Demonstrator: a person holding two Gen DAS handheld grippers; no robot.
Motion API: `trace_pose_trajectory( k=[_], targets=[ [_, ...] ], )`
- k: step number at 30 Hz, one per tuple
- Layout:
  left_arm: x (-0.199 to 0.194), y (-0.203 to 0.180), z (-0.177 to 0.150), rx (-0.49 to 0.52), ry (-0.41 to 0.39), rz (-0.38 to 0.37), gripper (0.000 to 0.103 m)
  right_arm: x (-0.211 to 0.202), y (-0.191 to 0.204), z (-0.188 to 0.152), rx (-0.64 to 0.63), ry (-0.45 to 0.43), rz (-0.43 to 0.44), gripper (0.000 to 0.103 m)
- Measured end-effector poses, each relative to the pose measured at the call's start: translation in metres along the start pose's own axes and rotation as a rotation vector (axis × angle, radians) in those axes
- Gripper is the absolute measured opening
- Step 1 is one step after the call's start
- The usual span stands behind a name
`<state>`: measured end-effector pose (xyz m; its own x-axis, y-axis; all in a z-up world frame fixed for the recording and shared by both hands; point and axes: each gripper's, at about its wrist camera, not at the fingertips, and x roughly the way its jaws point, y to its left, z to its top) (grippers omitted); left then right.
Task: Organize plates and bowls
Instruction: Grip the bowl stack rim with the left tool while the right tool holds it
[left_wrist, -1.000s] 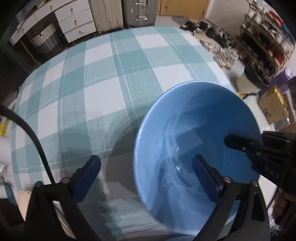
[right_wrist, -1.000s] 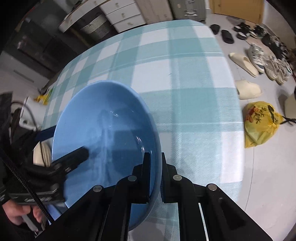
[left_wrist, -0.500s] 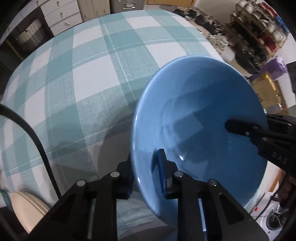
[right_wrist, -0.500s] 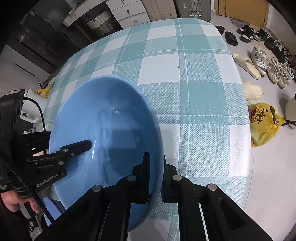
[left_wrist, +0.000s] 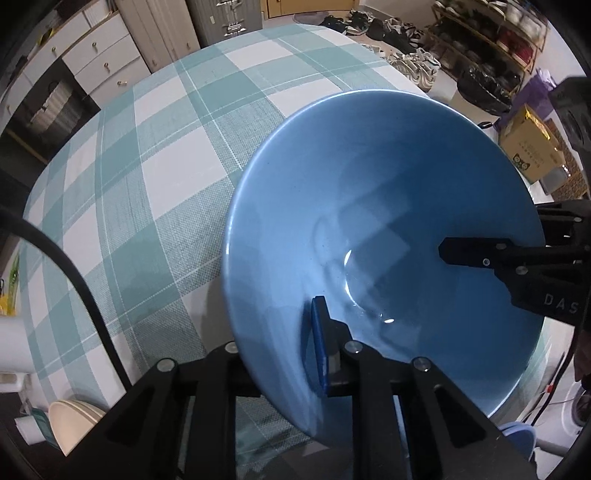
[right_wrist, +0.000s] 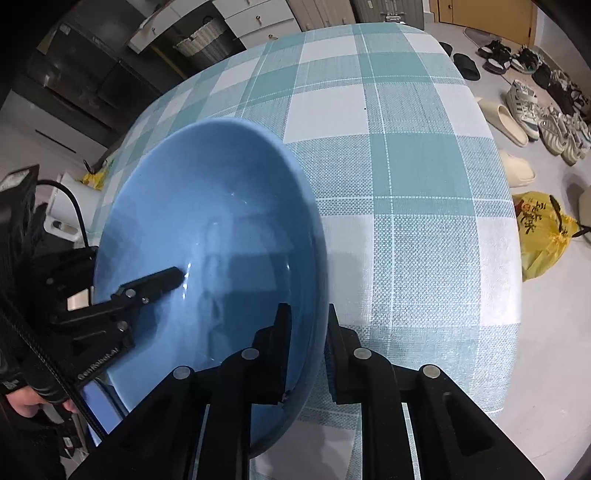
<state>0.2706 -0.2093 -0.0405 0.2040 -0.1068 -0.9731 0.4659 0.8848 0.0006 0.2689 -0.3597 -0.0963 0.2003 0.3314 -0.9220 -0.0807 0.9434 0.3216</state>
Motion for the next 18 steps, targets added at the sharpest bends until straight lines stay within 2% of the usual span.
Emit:
trace_pose_trajectory(
  k=[6, 12, 18],
  targets=[
    [0.004, 0.000, 0.001, -0.015, 0.002, -0.023, 0.019, 0.000, -0.003, 0.000, 0.047, -0.003, 0.037, 0.015],
    [0.004, -0.007, 0.003, 0.029, 0.025, 0.005, 0.017, 0.002, -0.004, 0.002, 0.078, -0.001, 0.056, 0.014],
    [-0.009, -0.010, 0.001, 0.041, -0.006, 0.019, 0.016, -0.006, -0.005, 0.009, 0.109, -0.021, 0.071, 0.010]
  ],
)
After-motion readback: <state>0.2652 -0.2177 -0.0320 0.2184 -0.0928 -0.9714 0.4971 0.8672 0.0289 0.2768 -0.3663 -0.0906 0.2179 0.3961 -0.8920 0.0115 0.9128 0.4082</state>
